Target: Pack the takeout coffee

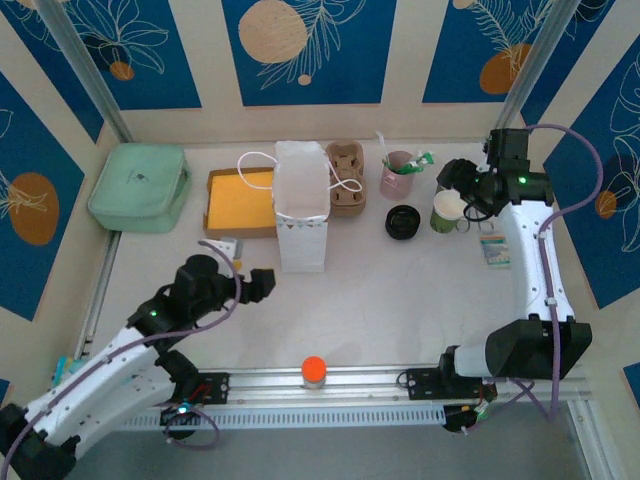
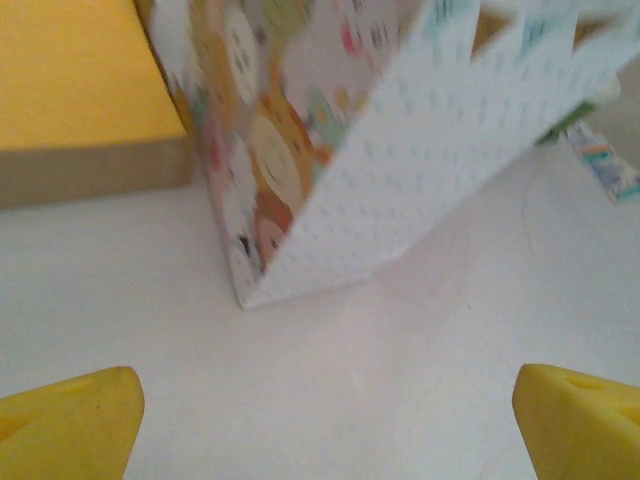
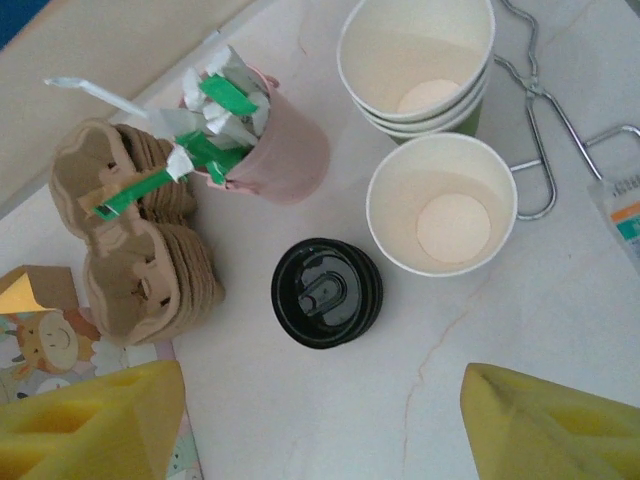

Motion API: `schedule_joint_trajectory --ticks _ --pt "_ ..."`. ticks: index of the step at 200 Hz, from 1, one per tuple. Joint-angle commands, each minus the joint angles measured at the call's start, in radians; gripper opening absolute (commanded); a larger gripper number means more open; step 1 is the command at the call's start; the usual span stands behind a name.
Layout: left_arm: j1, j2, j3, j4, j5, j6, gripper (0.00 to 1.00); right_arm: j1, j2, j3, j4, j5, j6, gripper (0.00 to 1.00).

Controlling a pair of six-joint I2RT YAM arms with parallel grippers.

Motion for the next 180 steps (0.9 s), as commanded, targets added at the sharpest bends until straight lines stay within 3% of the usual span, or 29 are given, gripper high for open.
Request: schedule_joint_trajectory --ticks 1,38,84,136,180 --pt "-0.050 0.098 -0.026 0.132 0.035 -0.052 0.95 -0.002 0.000 0.026 -0.037 -0.046 0.014 0.72" --pt "-0.054 0.296 -0.082 0.473 0.126 -0.212 0.93 -0.077 0.041 0.031 -0.027 -0.056 0.032 0.71" --pt "-0.052 0.570 -0.010 0.678 0.187 -0.278 0.91 -0.143 0.174 0.116 -0.040 -0.059 0.036 0.63" --pt "-0.021 0.721 0.030 0.775 0.192 -0.313 0.88 -0.159 0.283 0.189 -0.059 -0.068 0.040 0.50" --pt "0.033 0.816 0.052 0.853 0.242 -0.337 0.86 -0.151 0.298 0.174 -0.056 -0.035 0.029 0.50"
